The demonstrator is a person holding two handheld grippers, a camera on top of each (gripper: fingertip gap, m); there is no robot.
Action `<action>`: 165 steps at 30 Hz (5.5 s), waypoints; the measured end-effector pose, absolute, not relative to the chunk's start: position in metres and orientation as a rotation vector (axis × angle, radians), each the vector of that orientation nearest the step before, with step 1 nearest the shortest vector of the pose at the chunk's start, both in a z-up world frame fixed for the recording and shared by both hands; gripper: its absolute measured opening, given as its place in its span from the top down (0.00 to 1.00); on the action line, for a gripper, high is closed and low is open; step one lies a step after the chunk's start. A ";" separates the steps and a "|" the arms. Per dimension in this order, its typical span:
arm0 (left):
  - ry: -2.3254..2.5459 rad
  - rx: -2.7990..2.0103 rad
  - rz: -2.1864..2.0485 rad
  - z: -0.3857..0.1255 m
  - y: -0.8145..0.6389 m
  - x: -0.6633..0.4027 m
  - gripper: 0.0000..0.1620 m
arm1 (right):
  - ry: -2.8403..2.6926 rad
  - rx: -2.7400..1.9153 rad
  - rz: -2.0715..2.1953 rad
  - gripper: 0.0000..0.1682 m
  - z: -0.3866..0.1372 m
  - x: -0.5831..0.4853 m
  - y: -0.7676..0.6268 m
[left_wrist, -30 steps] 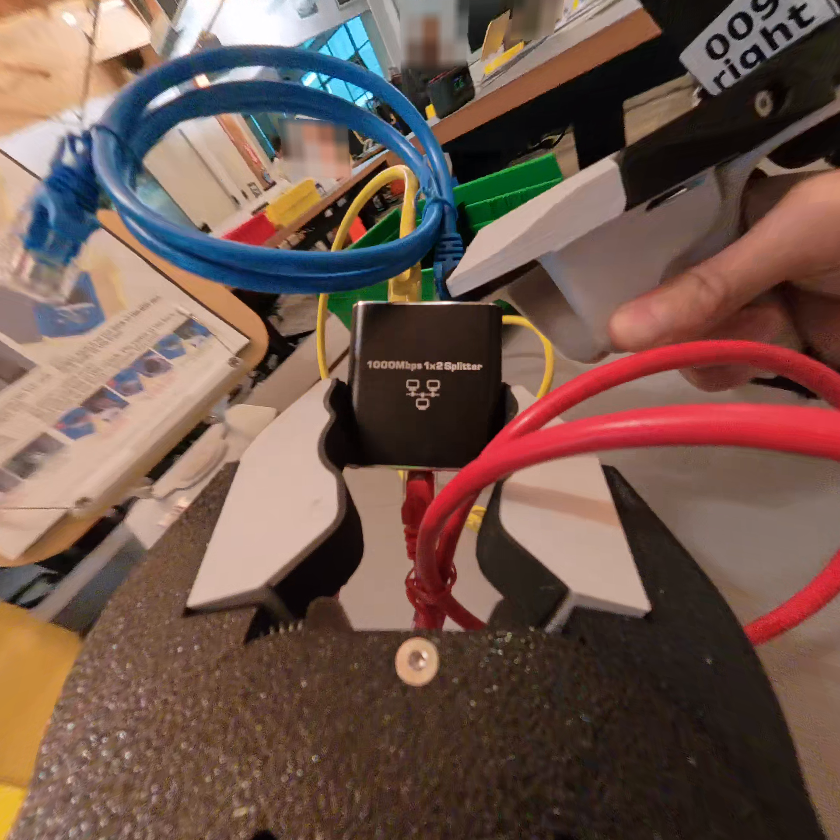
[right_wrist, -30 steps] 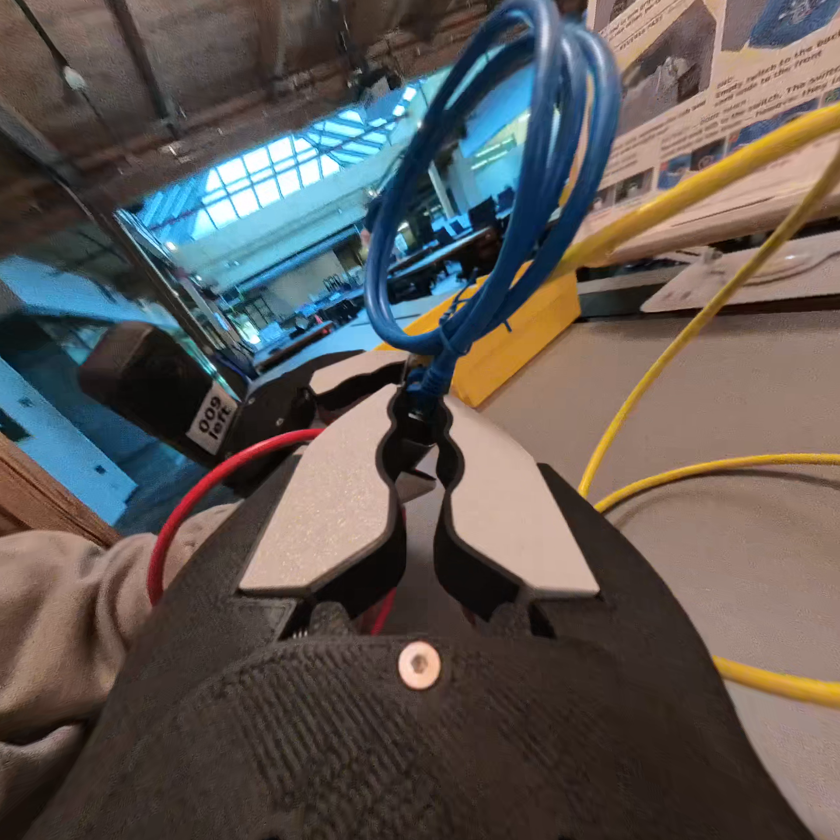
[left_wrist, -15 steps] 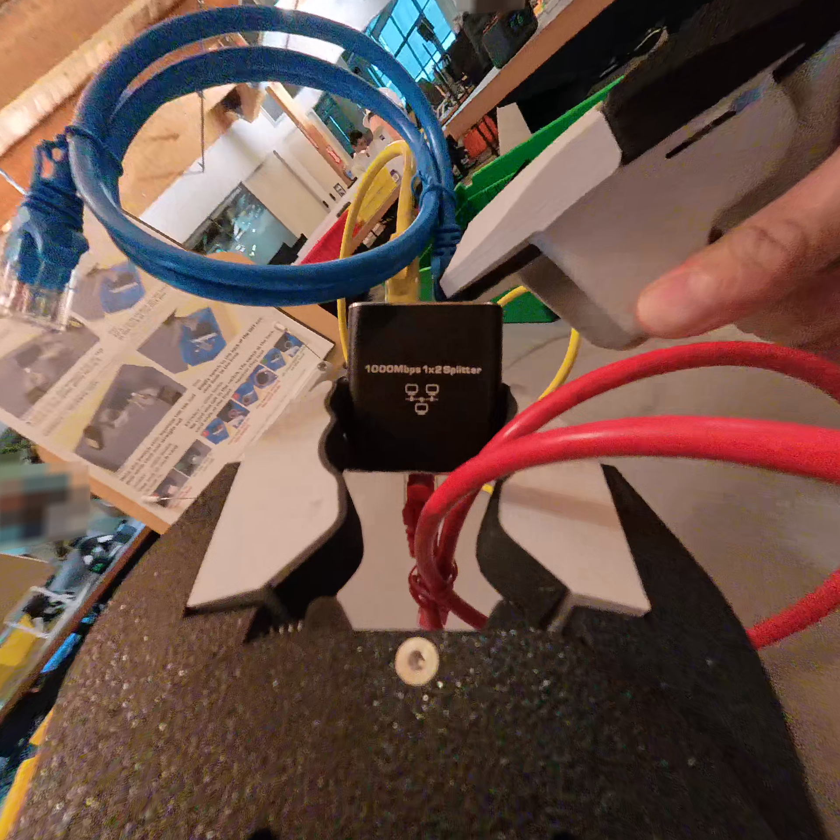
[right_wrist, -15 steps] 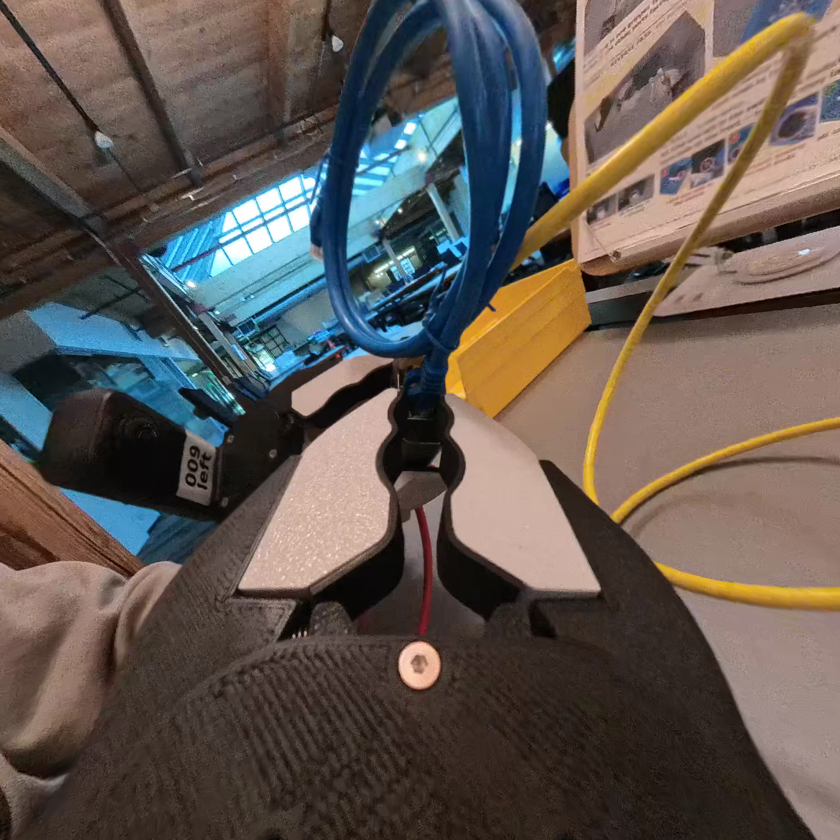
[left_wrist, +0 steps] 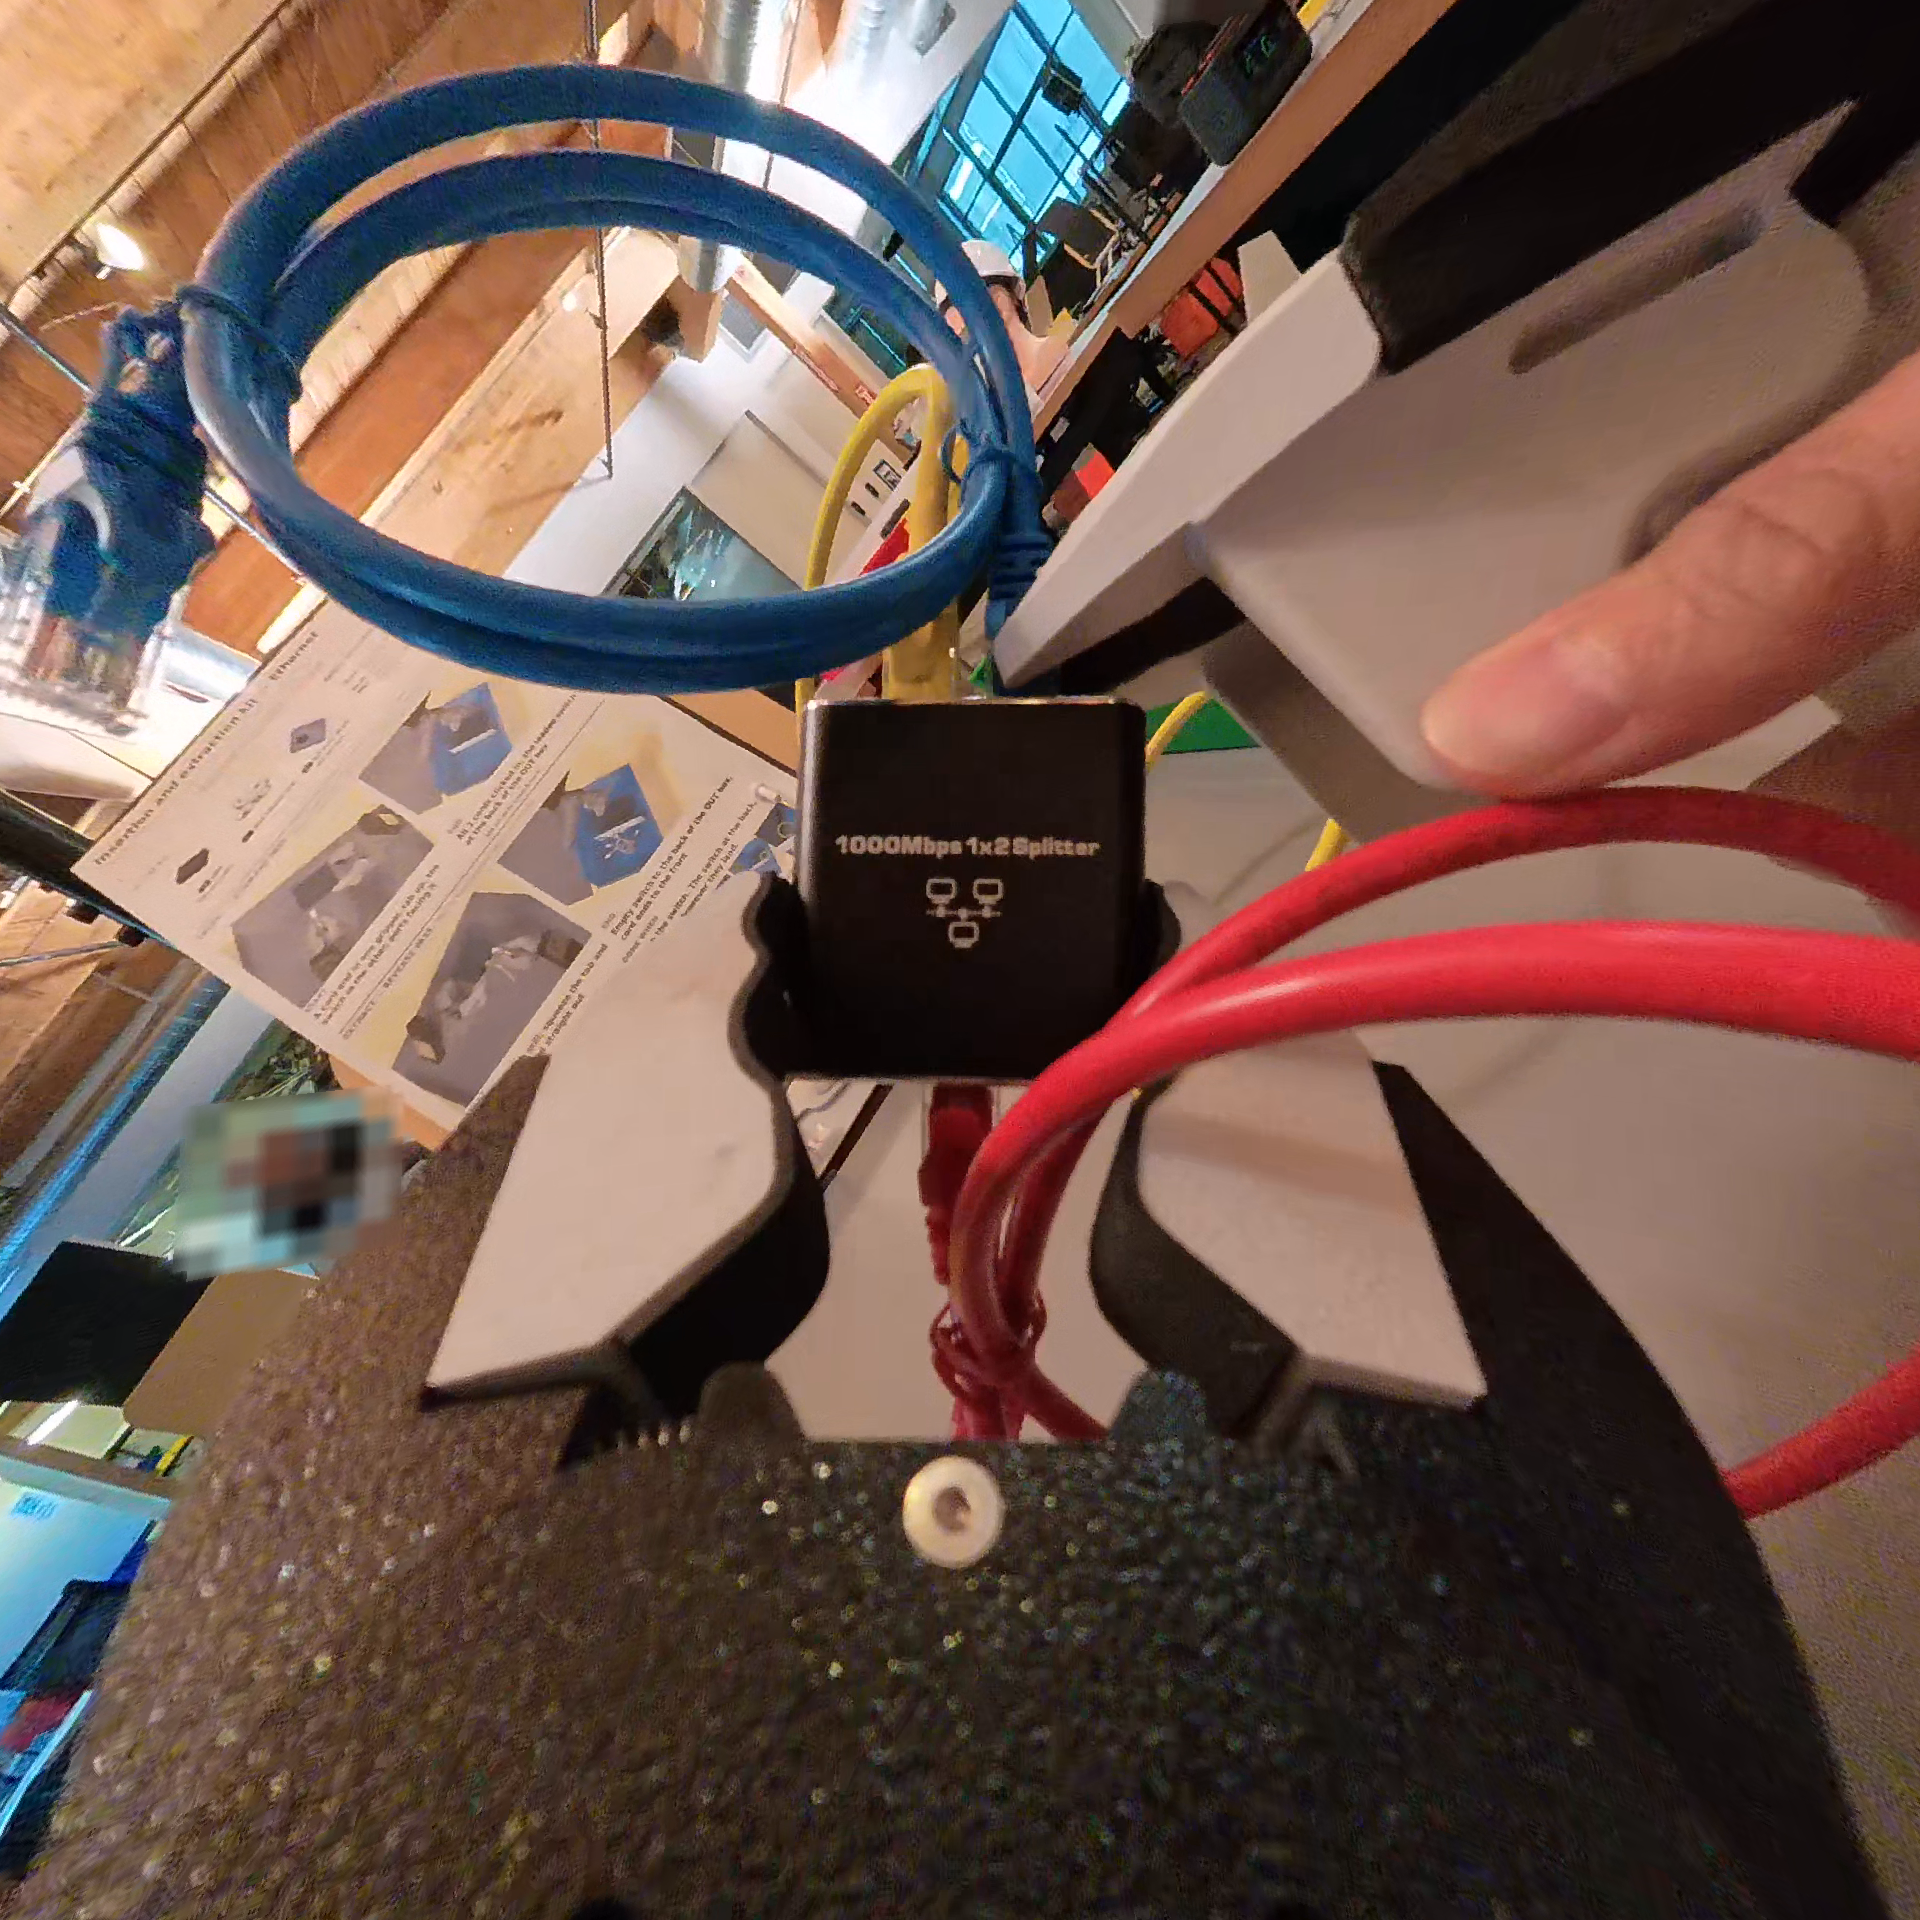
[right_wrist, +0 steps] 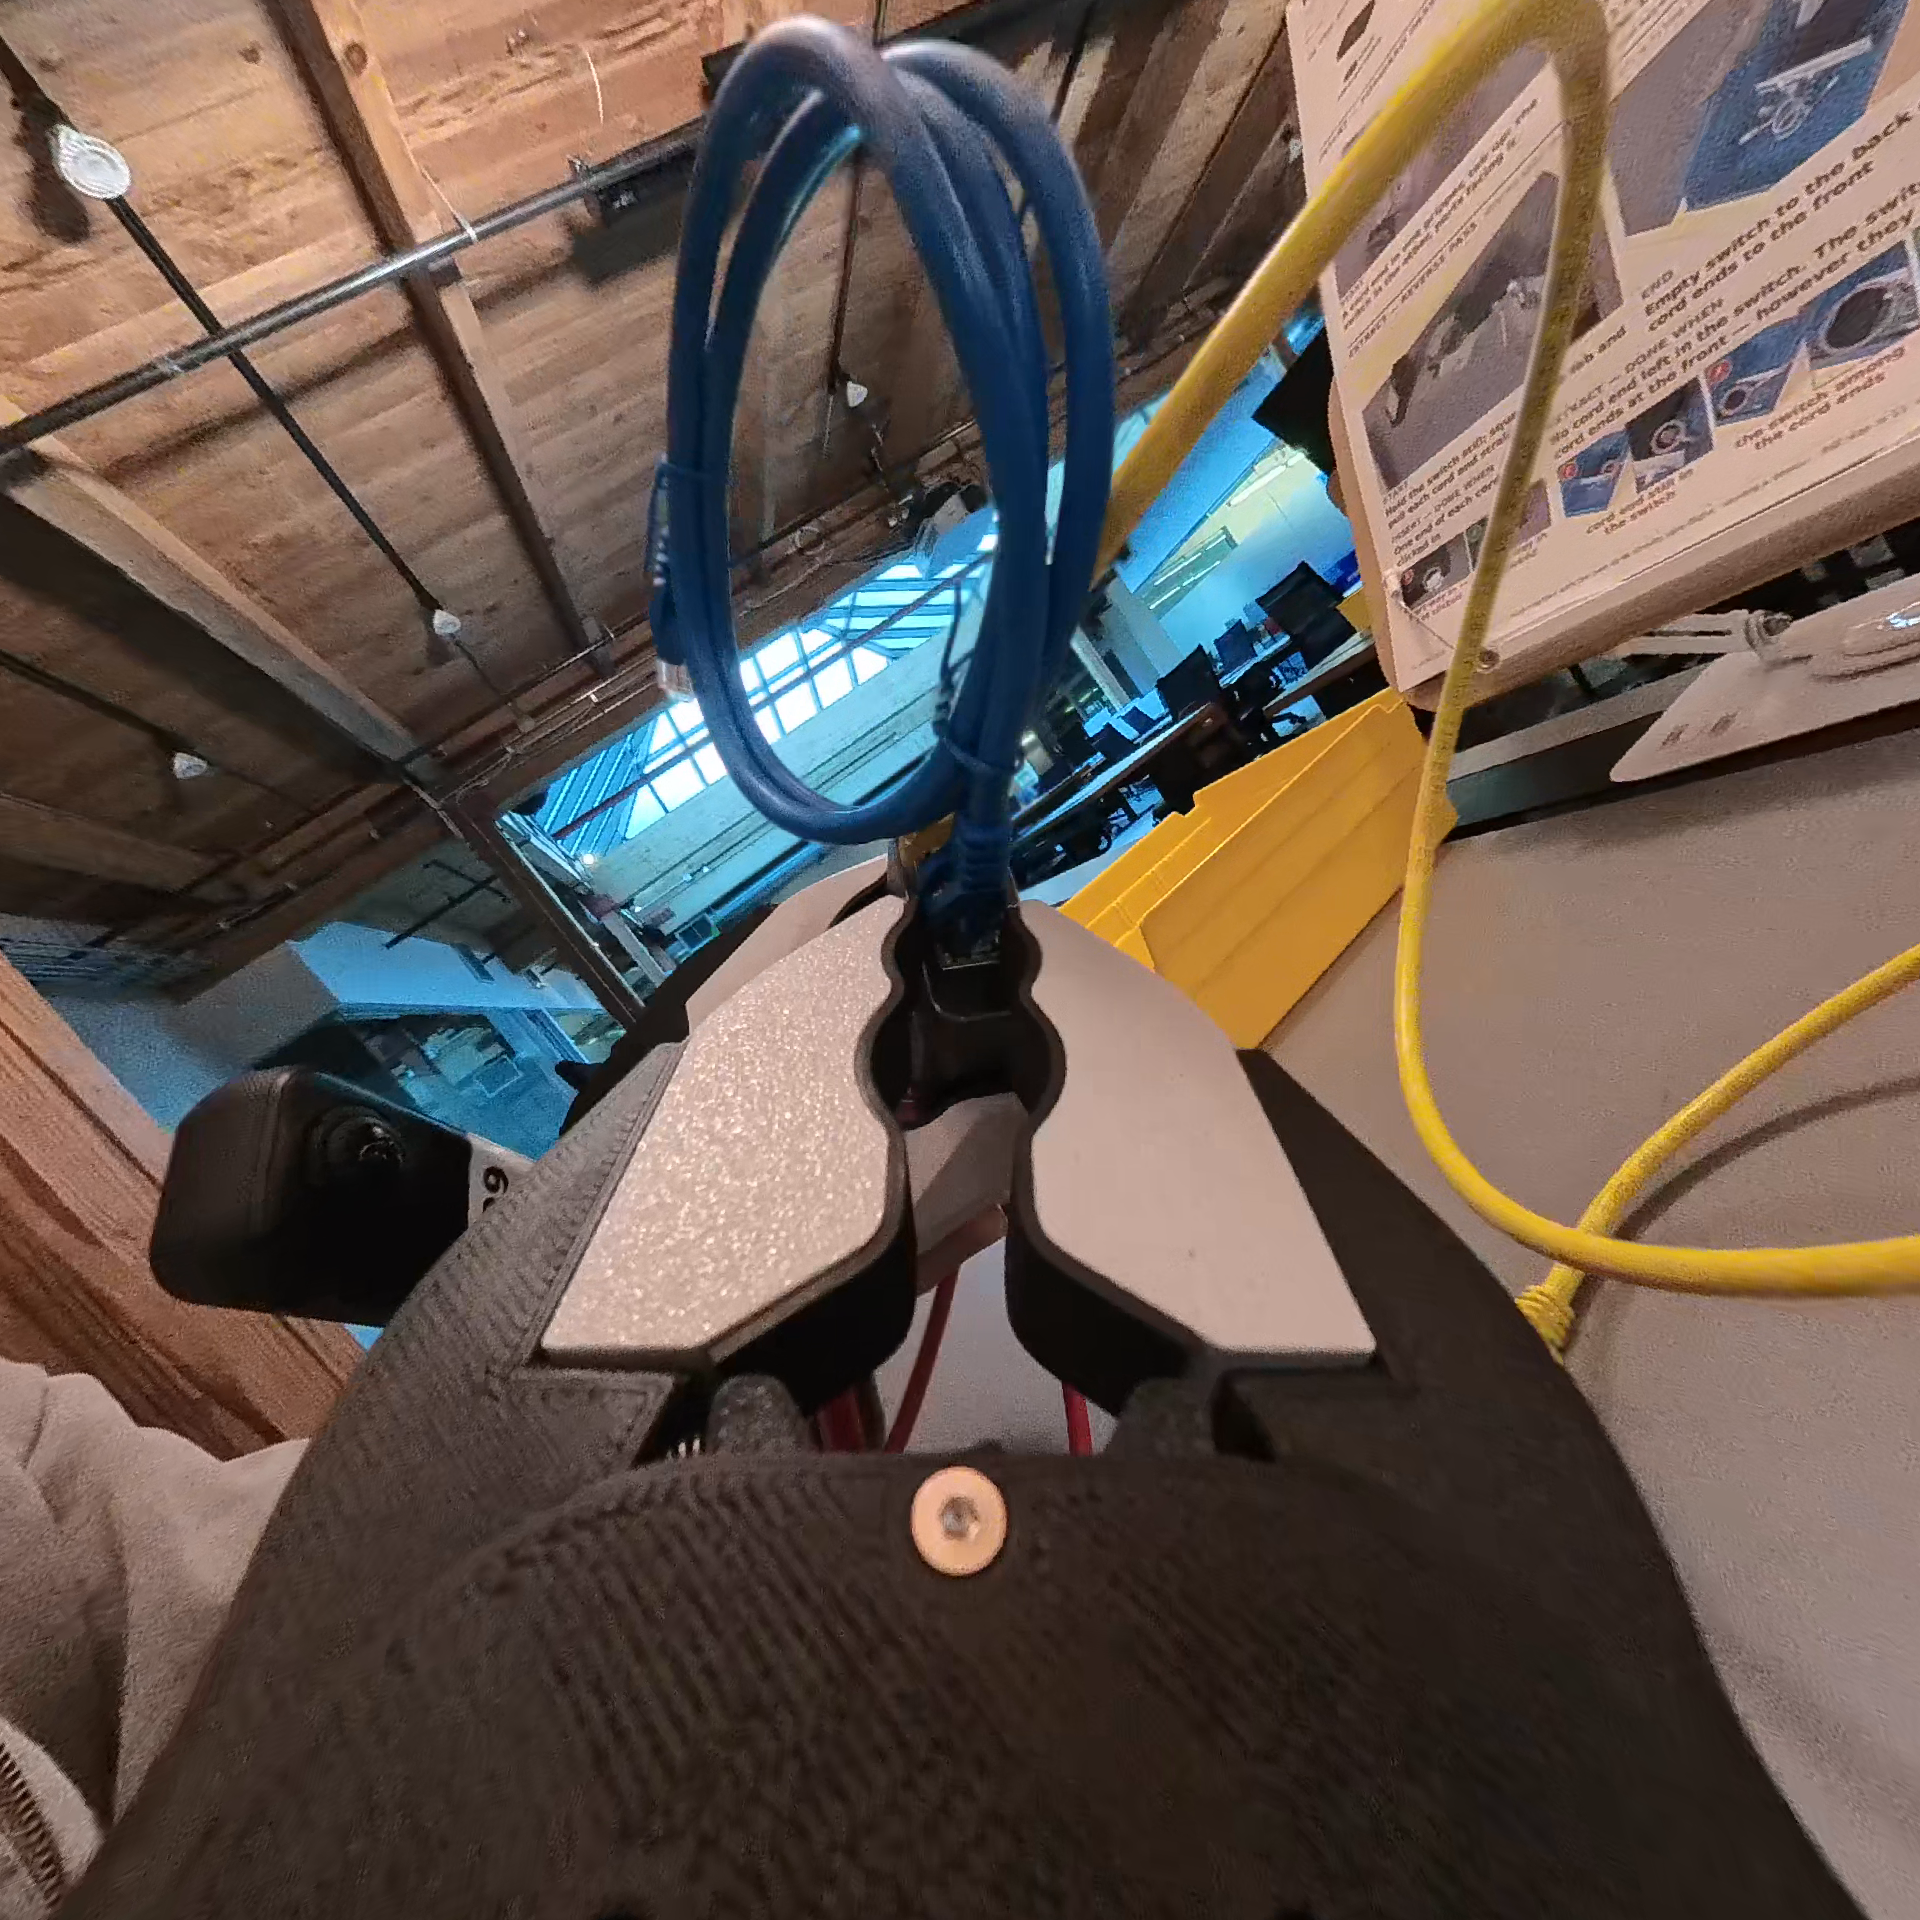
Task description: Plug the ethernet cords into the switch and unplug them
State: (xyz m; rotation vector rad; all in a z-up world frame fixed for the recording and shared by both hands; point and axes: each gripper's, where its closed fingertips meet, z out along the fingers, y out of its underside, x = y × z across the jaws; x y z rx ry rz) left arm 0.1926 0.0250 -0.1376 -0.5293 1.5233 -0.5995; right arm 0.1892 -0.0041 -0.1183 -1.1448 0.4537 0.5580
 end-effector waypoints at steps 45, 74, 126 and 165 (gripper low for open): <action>1.619 -0.613 -0.792 -0.144 0.013 0.191 0.61 | 0.408 -1.151 0.498 0.91 -0.116 0.187 -0.006; 1.700 -0.962 -1.262 -0.166 0.000 0.196 0.61 | 0.217 -1.413 0.021 0.92 -0.125 0.196 -0.005; 1.609 -0.750 -1.082 -0.164 0.011 0.197 0.61 | 0.175 -1.504 0.062 0.92 -0.129 0.190 -0.004; 1.610 -0.723 -1.056 -0.170 0.011 0.197 0.61 | 0.231 -1.470 0.208 0.91 -0.137 0.191 -0.005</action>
